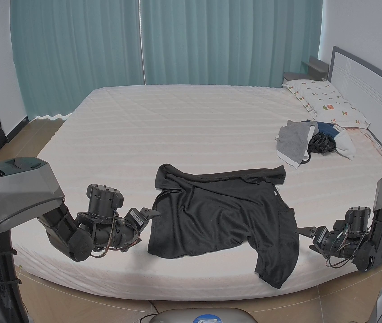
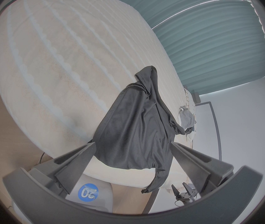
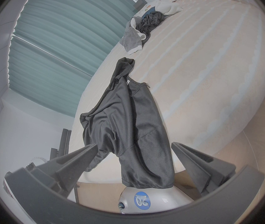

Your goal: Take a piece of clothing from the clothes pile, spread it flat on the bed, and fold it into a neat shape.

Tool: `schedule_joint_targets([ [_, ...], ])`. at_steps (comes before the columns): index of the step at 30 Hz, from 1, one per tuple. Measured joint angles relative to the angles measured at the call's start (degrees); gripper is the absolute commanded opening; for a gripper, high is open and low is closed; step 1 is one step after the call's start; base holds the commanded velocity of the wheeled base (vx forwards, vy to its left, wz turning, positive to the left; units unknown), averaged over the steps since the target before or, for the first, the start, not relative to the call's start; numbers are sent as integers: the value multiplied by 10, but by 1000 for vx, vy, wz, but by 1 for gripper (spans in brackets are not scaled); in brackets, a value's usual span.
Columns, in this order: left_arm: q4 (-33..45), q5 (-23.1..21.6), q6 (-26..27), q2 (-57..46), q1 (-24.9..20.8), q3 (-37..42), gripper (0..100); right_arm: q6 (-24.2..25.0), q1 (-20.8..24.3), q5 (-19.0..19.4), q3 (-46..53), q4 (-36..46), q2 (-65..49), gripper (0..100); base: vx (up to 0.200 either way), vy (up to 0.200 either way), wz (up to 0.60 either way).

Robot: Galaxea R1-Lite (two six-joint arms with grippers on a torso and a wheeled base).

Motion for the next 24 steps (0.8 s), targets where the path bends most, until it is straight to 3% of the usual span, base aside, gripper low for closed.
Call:
schedule_joint_targets([
  [15, 2, 1, -11, 4, -1, -13, 100, 2, 7, 0, -10, -1, 1, 100, 0, -200, 0],
  [24, 2, 10, -7, 0, 5, 5, 100, 16, 39, -8, -24, -1, 11, 100, 0, 0, 0],
])
